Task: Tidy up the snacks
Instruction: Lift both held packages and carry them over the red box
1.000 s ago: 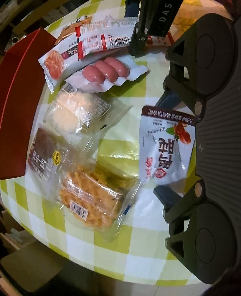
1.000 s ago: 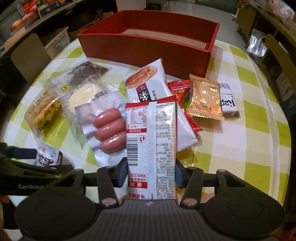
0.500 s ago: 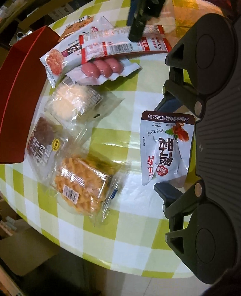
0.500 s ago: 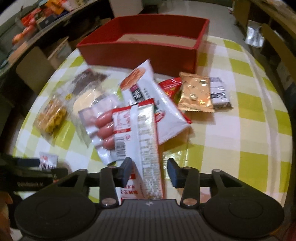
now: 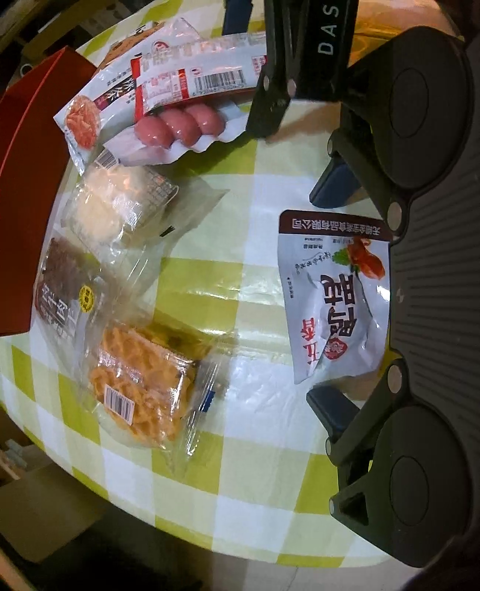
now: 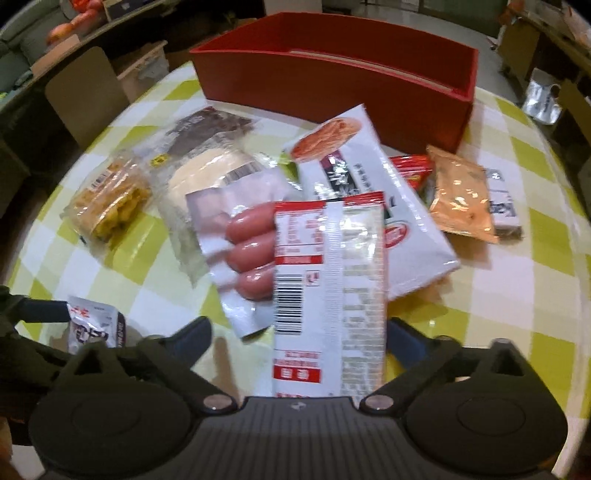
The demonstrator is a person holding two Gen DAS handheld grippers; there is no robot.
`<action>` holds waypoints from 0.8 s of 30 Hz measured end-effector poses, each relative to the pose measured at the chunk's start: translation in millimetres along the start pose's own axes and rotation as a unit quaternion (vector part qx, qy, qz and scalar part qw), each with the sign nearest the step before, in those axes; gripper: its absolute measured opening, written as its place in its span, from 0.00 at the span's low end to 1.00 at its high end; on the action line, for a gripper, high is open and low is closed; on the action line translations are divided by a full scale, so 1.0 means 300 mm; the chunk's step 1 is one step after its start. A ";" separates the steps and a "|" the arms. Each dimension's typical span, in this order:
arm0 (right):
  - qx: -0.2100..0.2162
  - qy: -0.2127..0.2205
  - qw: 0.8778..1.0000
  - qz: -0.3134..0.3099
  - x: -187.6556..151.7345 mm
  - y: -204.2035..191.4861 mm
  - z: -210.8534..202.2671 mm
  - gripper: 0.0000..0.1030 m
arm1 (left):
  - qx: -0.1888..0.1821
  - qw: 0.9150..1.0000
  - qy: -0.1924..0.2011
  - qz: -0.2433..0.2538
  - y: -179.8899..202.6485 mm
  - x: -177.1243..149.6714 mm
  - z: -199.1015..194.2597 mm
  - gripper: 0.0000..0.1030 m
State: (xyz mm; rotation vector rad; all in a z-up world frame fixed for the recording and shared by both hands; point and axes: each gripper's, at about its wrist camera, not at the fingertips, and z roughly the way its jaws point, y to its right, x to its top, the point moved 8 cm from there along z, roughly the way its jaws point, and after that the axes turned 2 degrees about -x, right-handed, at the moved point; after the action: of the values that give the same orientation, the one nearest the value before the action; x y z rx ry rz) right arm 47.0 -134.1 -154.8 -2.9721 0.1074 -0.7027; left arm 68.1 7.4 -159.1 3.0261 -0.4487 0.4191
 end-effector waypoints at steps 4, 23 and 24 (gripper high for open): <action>0.005 0.000 1.000 -0.009 -0.011 -0.002 0.000 1.00 | -0.004 1.000 0.011 0.006 -0.010 -0.022 -0.002 1.00; -0.035 0.051 0.998 -0.008 0.000 0.057 -0.251 0.53 | -0.006 0.999 0.044 0.006 0.008 -0.014 -0.191 0.79; -0.035 0.055 0.998 -0.008 0.007 0.054 -0.265 0.53 | -0.005 0.999 0.048 0.009 0.018 -0.008 -0.206 0.79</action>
State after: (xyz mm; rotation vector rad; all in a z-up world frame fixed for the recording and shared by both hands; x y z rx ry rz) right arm 12.5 -155.6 -84.7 -3.0024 0.1167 -0.8813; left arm 48.4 8.7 -100.2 2.9778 -0.4689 0.5584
